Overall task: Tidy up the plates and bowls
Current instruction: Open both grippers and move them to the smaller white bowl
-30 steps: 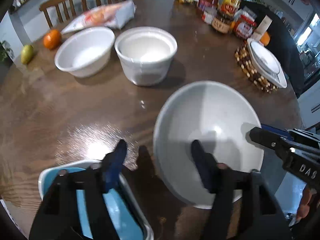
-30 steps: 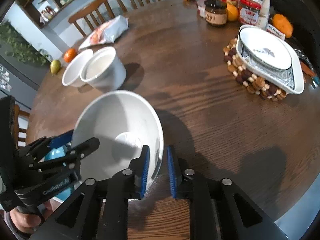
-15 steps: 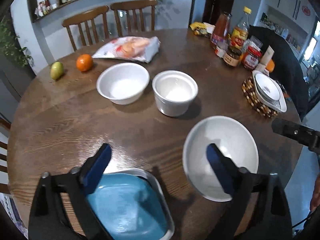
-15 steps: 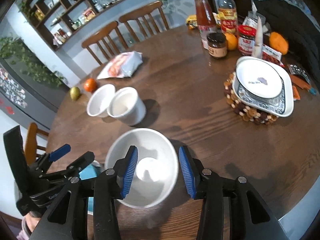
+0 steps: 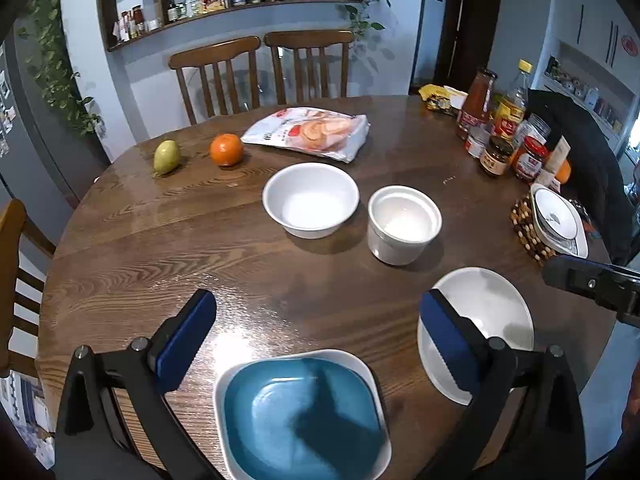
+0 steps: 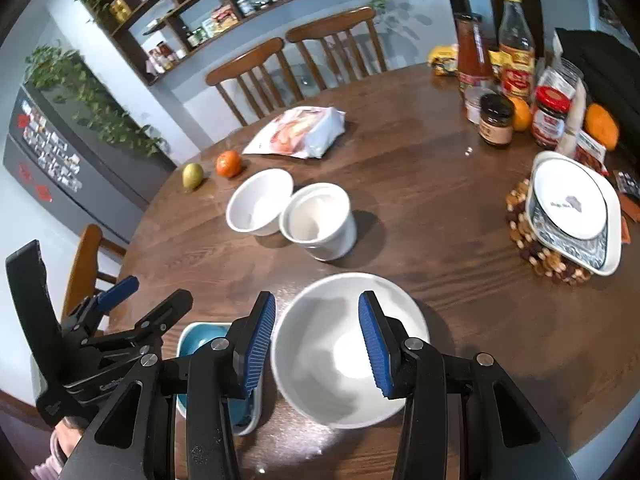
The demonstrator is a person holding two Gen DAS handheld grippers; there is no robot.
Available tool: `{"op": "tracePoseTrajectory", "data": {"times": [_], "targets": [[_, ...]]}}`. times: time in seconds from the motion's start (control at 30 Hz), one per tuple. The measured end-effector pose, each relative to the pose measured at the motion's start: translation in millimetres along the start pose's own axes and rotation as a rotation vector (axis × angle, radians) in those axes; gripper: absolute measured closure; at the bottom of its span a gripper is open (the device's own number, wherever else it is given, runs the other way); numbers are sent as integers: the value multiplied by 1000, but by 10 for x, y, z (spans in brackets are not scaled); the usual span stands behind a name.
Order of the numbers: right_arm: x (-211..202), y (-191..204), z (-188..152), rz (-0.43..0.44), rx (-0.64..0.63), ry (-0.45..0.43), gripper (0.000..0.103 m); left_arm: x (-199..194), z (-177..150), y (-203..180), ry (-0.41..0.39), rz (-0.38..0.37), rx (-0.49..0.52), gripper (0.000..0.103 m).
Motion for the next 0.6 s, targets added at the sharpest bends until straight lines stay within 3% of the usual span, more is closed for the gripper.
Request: {"op": "tracePoseTrajectory", "data": {"times": [0.23,0.33,0.6], "targets": [[18,247,106,6,-58,-2,58,-50,62,137,-23,26,-18,1],[29,320,178,-3,-74,-5,45,-74,110,182,-34,42,-16,1],[50,556,465,-16,-143,-31,45,-142,277,309,-80,81,-3,1]]}}
Point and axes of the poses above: each gripper's, at about its wrist camera, not at the fingertips, and x roughly the way its jaws point, y to its left, z to its top, the point moved 6 cm from there along x, roughly the way its jaws point, and after that the axes turned 5 degrees about y, right-handed, at the moved point
